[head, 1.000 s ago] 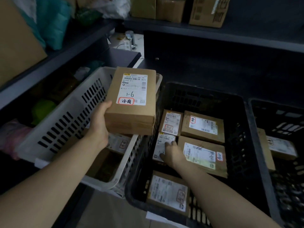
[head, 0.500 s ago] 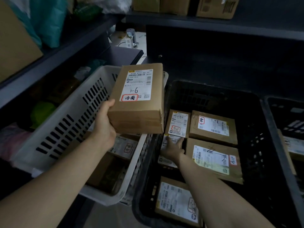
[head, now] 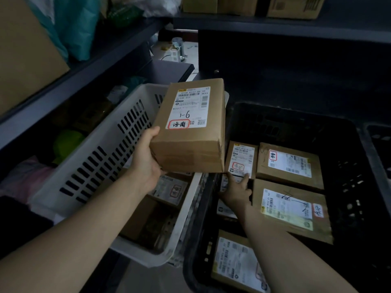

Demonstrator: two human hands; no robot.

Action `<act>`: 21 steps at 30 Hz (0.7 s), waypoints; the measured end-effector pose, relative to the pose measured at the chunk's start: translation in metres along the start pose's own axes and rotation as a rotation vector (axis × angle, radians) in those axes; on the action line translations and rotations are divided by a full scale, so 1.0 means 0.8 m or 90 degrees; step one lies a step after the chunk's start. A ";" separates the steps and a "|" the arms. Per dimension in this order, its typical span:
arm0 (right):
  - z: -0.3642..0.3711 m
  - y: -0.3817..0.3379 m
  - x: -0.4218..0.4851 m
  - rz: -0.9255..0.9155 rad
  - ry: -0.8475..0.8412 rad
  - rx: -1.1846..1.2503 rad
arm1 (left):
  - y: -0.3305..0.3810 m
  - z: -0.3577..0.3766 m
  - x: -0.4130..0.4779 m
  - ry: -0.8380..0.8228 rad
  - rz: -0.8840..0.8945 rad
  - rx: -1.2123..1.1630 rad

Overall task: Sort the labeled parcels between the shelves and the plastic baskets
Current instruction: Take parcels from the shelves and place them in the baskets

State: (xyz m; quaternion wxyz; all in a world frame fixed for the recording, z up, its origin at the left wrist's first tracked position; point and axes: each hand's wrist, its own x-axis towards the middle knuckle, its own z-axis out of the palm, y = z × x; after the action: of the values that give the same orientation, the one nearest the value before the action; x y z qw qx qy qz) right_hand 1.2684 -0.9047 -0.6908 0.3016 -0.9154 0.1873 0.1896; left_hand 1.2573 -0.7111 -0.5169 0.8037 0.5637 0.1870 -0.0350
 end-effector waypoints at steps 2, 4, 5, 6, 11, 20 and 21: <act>-0.002 -0.001 -0.003 -0.002 0.007 0.013 | 0.001 0.000 -0.004 -0.008 0.006 0.007; -0.007 -0.004 -0.011 0.005 0.002 0.041 | 0.002 0.000 -0.010 -0.011 0.008 0.015; -0.012 -0.004 -0.017 0.012 0.011 0.053 | 0.003 0.000 -0.014 -0.010 0.007 0.017; -0.018 -0.002 -0.023 0.012 0.038 0.055 | 0.006 0.000 -0.019 -0.007 0.007 0.021; -0.057 0.011 -0.037 -0.014 0.020 -0.011 | 0.031 0.005 -0.042 -0.005 -0.016 0.037; 0.002 0.000 -0.059 -0.080 -0.077 -0.156 | 0.008 -0.005 -0.045 0.000 -0.031 0.012; 0.012 0.002 -0.060 -0.081 -0.053 -0.170 | 0.007 -0.006 -0.044 -0.002 -0.029 0.009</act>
State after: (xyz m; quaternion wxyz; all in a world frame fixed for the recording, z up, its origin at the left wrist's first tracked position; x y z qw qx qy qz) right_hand 1.2241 -0.8890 -0.6771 0.1964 -0.9486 0.0897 0.2313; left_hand 1.2249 -0.7105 -0.5015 0.7988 0.5651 0.1985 -0.0557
